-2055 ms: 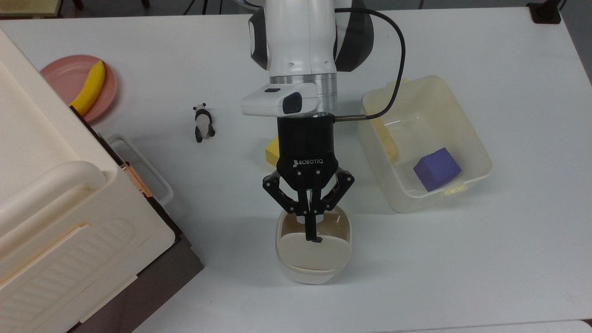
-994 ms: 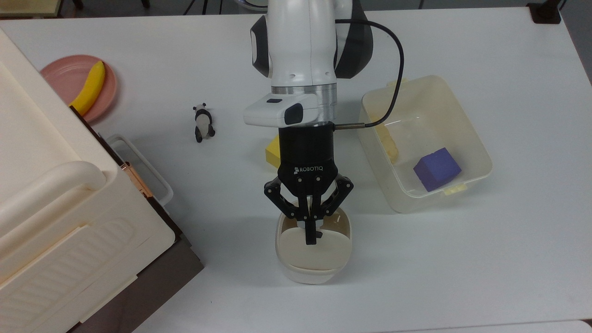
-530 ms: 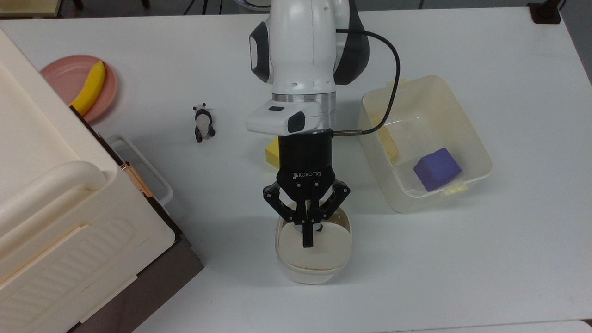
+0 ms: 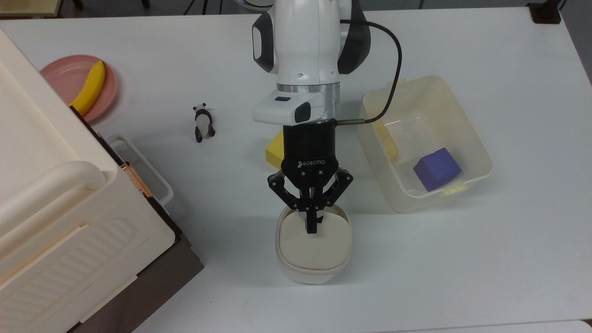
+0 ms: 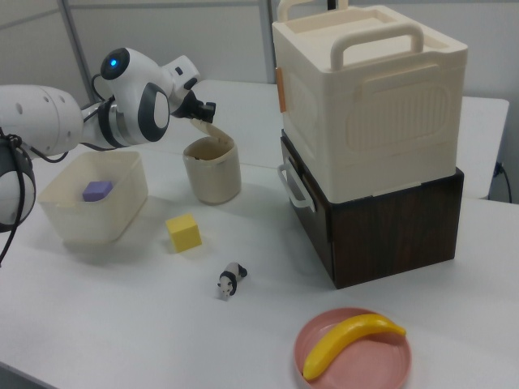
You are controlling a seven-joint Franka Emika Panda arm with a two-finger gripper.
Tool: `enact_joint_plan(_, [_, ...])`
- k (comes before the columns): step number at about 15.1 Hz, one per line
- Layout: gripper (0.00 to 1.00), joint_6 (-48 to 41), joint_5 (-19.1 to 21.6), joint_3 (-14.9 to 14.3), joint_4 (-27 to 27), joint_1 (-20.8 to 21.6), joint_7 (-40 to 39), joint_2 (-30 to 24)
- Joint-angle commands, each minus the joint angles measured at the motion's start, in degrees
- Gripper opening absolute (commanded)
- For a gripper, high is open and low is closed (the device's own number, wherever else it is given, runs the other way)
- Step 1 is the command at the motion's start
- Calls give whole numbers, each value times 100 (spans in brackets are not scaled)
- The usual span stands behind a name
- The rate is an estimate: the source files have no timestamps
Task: Close the trash can
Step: 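Press the lid flat onto the can rim with the gripper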
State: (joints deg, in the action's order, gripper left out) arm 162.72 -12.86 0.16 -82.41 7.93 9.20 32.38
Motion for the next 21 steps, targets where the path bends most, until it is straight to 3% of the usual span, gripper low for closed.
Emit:
enact_joint_plan(1, [0,67,-120,28,-819,25,-32,-495])
enact_joint_plan(16, [0,40,-331,28,-961,-54,-93,50])
enact_joint_plan(18, [0,32,-314,37,-961,-90,-50,-195])
enact_joint_plan(21, [0,-204,-165,37,-1206,-81,108,-1055])
